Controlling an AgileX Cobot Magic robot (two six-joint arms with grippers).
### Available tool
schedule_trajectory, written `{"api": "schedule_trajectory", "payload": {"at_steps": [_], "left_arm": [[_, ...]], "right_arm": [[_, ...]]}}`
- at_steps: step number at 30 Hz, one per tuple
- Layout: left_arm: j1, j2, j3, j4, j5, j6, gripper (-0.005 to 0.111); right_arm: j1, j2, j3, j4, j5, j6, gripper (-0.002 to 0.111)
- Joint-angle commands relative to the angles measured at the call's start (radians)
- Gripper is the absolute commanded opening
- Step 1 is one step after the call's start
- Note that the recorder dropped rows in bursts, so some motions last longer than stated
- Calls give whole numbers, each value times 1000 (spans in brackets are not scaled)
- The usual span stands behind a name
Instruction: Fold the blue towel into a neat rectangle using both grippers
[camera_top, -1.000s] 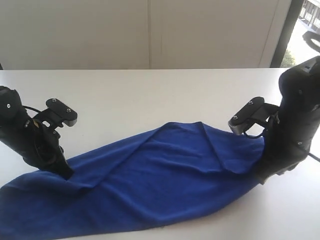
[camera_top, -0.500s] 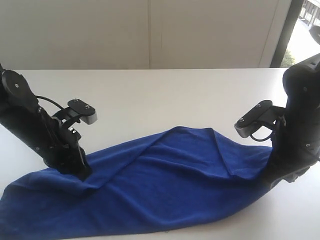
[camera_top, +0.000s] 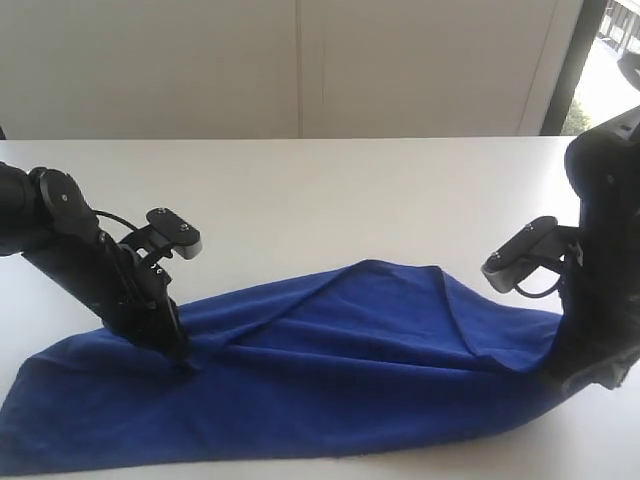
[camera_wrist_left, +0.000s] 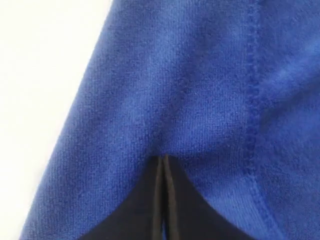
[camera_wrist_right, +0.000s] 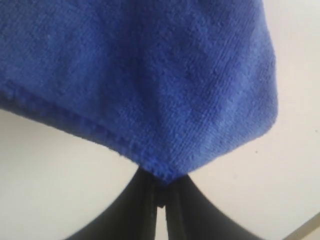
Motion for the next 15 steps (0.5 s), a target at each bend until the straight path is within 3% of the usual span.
{"api": "schedule_trajectory", "payload": {"at_steps": [1,15], "left_arm": [[20,42,14,43,-71,3,0],[109,42,14,65,-76,3,0]], "right_arm": [[0,-9,1,-39,111,25,0],[0,-9,1,-89,111,70,0]]}}
